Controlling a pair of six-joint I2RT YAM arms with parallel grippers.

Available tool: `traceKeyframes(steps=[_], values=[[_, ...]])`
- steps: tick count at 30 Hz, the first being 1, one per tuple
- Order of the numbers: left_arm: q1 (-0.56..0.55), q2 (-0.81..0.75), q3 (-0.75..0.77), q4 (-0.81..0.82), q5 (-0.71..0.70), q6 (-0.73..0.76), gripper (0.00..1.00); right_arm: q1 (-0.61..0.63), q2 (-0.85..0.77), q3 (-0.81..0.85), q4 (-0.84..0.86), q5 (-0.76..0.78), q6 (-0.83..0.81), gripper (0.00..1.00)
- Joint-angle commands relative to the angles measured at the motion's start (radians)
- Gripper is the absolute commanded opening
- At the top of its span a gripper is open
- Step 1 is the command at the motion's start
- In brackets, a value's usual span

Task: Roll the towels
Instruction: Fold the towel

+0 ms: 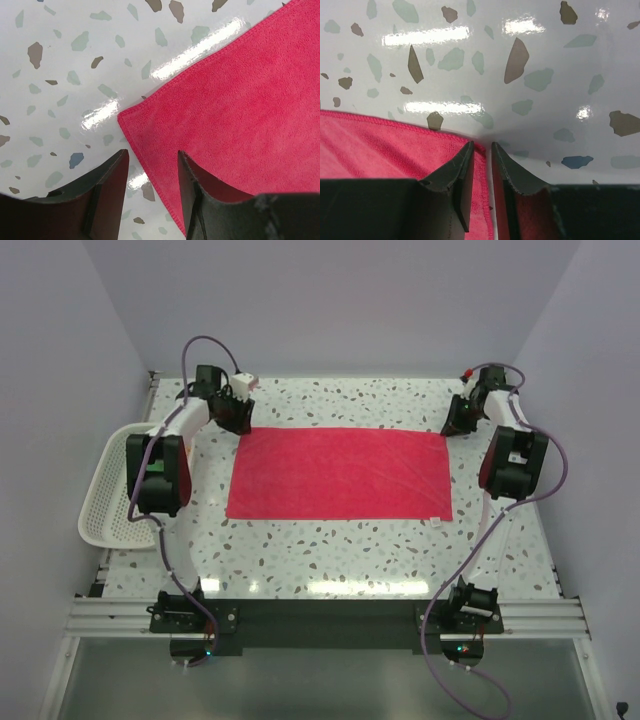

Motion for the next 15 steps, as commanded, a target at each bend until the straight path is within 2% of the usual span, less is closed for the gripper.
traceKeyframes(steps=[1, 4, 7, 11, 15], values=[[0.006, 0.01, 0.041, -0.007, 0.005, -0.014, 0.49, 0.002, 0.018, 0.03, -0.033, -0.054, 0.008, 0.25], [0.006, 0.008, 0.041, -0.007, 0.001, -0.014, 0.49, 0.002, 0.018, 0.017, -0.036, -0.054, 0.005, 0.23], [0.006, 0.013, 0.043, -0.004, -0.012, -0.014, 0.49, 0.0, 0.007, -0.002, -0.025, -0.063, 0.003, 0.17], [0.01, 0.037, 0.072, -0.005, -0.013, -0.025, 0.49, 0.002, 0.003, 0.0, -0.03, -0.07, -0.007, 0.0], [0.016, 0.085, 0.112, -0.002, -0.01, -0.022, 0.44, 0.002, -0.002, -0.002, -0.03, -0.067, -0.016, 0.0]])
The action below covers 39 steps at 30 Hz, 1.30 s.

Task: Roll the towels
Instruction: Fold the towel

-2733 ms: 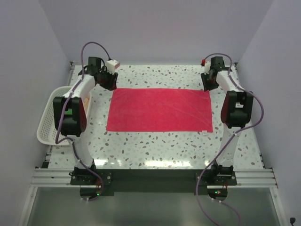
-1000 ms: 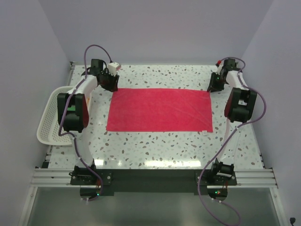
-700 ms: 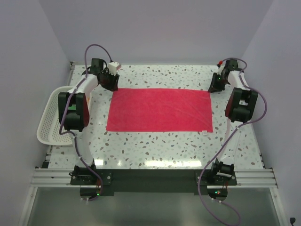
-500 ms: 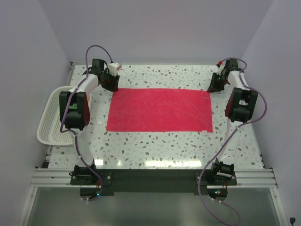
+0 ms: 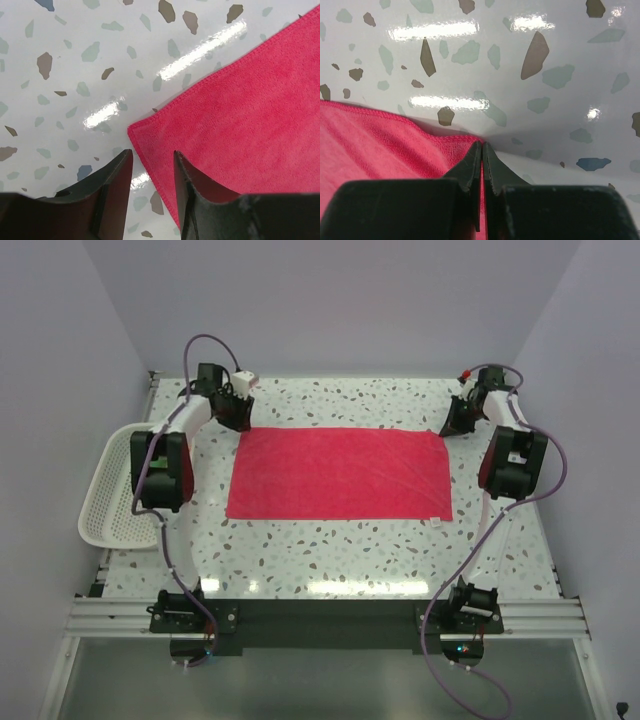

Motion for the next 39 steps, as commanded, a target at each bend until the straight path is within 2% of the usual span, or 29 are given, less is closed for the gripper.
traceKeyframes(steps=[1, 7, 14, 21, 28, 35, 39], values=[[0.015, 0.046, 0.07, 0.004, -0.006, -0.012, 0.43, 0.0, -0.006, -0.002, -0.014, -0.022, -0.012, 0.0], [0.018, 0.098, 0.124, 0.044, -0.032, -0.021, 0.28, 0.001, -0.014, -0.014, -0.009, -0.022, -0.023, 0.0], [0.018, 0.129, 0.154, 0.072, -0.054, -0.026, 0.28, 0.001, -0.014, -0.016, -0.014, -0.032, -0.025, 0.0], [0.015, 0.15, 0.147, 0.064, -0.045, -0.009, 0.35, 0.001, -0.012, -0.011, -0.017, -0.032, -0.025, 0.0], [0.004, 0.176, 0.15, 0.059, -0.069, 0.028, 0.38, 0.001, -0.01, -0.011, -0.018, -0.039, -0.058, 0.0], [-0.02, 0.176, 0.121, 0.056, -0.126, 0.086, 0.31, 0.003, -0.012, -0.006, -0.025, -0.042, -0.071, 0.0], [-0.02, 0.172, 0.113, 0.035, -0.105, 0.094, 0.22, 0.003, -0.017, -0.006, -0.031, -0.05, -0.083, 0.0]])
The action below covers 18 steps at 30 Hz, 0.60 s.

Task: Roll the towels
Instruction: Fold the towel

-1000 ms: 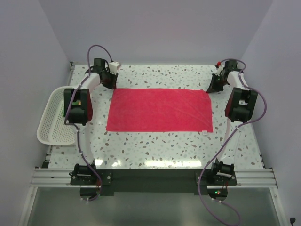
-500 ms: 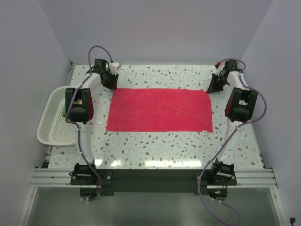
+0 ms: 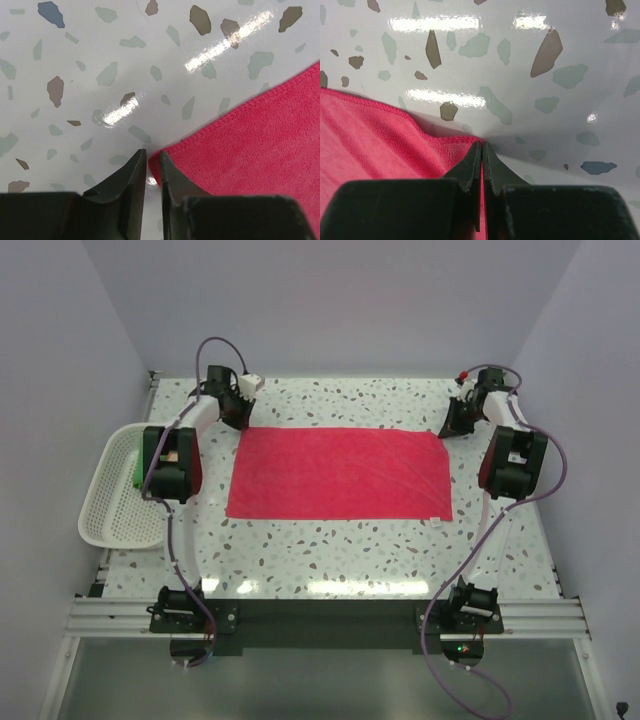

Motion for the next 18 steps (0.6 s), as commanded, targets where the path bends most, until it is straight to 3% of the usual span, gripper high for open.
traceKeyframes(steps=[1, 7, 18], values=[[-0.004, 0.013, -0.008, -0.007, -0.01, 0.037, 0.2, 0.003, -0.018, 0.002, -0.025, -0.021, -0.029, 0.0], [-0.002, -0.004, 0.004, -0.012, 0.003, 0.037, 0.01, 0.003, -0.055, -0.015, -0.028, -0.052, -0.055, 0.0], [0.047, -0.129, -0.01, -0.026, 0.104, 0.018, 0.0, 0.003, -0.162, -0.035, -0.042, -0.107, -0.109, 0.0]])
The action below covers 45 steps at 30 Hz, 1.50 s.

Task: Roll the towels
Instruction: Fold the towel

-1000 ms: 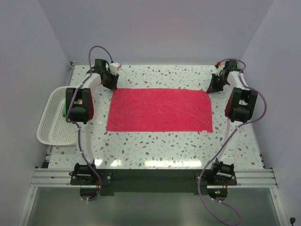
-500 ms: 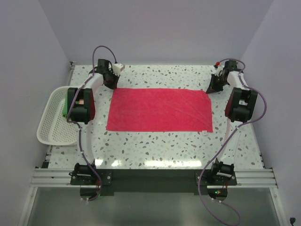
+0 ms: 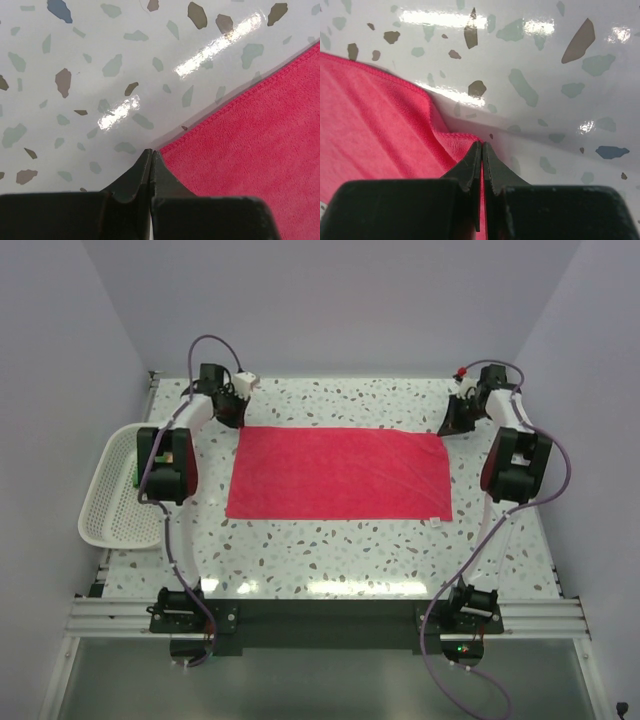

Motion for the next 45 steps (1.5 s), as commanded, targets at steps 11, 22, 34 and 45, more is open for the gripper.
traceKeyframes(steps=[11, 22, 34, 45], values=[[0.057, -0.169, -0.053, -0.008, 0.102, 0.017, 0.0, 0.001, -0.134, 0.004, -0.046, -0.046, -0.074, 0.0], [0.093, -0.266, -0.135, -0.048, 0.174, 0.072, 0.0, -0.012, -0.21, -0.036, -0.113, -0.037, -0.163, 0.0], [0.153, -0.47, -0.402, -0.125, 0.301, 0.257, 0.0, -0.022, -0.339, -0.177, -0.215, -0.041, -0.326, 0.0], [0.175, -0.605, -0.64, -0.208, 0.306, 0.382, 0.0, -0.033, -0.425, -0.347, -0.288, 0.005, -0.447, 0.0]])
